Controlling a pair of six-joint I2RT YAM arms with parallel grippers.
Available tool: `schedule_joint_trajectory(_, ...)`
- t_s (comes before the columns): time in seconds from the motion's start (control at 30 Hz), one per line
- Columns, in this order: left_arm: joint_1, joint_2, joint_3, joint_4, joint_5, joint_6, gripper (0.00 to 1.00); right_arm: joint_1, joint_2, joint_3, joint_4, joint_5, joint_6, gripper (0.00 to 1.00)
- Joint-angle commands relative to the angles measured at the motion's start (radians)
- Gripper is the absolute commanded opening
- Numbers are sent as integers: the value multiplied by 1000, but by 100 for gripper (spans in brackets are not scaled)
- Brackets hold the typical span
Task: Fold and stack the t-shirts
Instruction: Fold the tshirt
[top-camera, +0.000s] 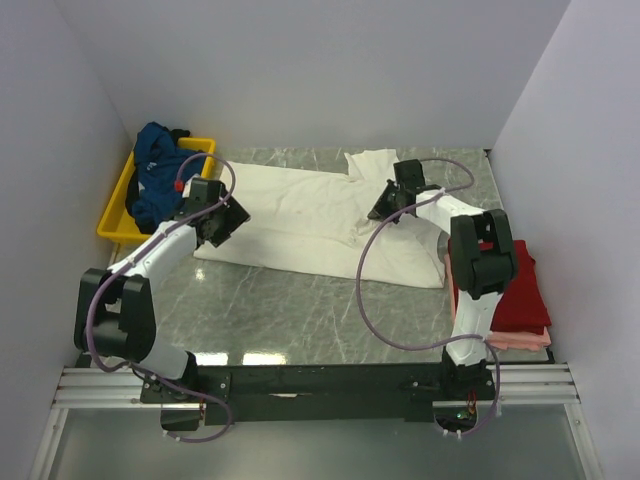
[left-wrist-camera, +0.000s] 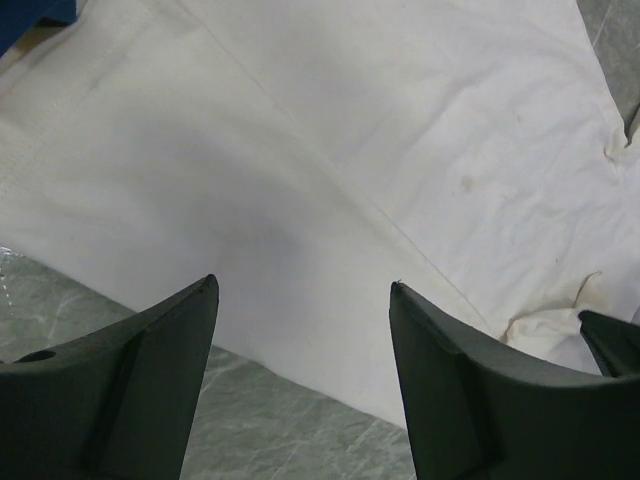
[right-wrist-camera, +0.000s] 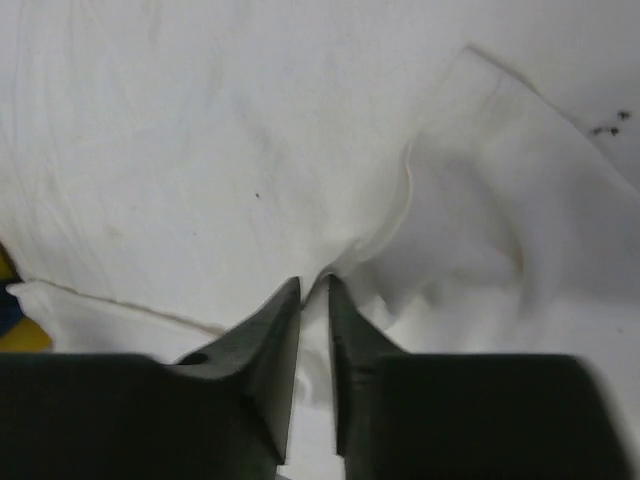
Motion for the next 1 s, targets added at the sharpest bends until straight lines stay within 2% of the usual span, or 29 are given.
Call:
schedule_joint_trajectory(0.0, -10, -49, -12, -6, 14, 24, 74, 6, 30, 79, -44, -19, -20, 29)
schedule_joint_trajectory(0.1, -8, -48, -22, -6, 5, 16, 75, 5, 10, 92, -52, -12, -37, 52)
schedule_joint_trajectory(0.2, -8, -47, -33, -5, -9, -2, 75, 3, -45, 82, -74, 29, -54, 59)
schedule_joint_trajectory(0.47, 16, -9, -21, 23, -46, -27, 73, -37, -281, -141, -25, 84, -22, 57)
schedule_joint_trajectory(0.73, 45, 116, 7, 86, -76, -5, 70, -119, -395, -380, 31, 78, 17, 56)
schedule_joint_trajectory(0.97, 76, 169, -85, 164, -76, -77, 69, -170, -479, -554, 64, 100, 55, 56)
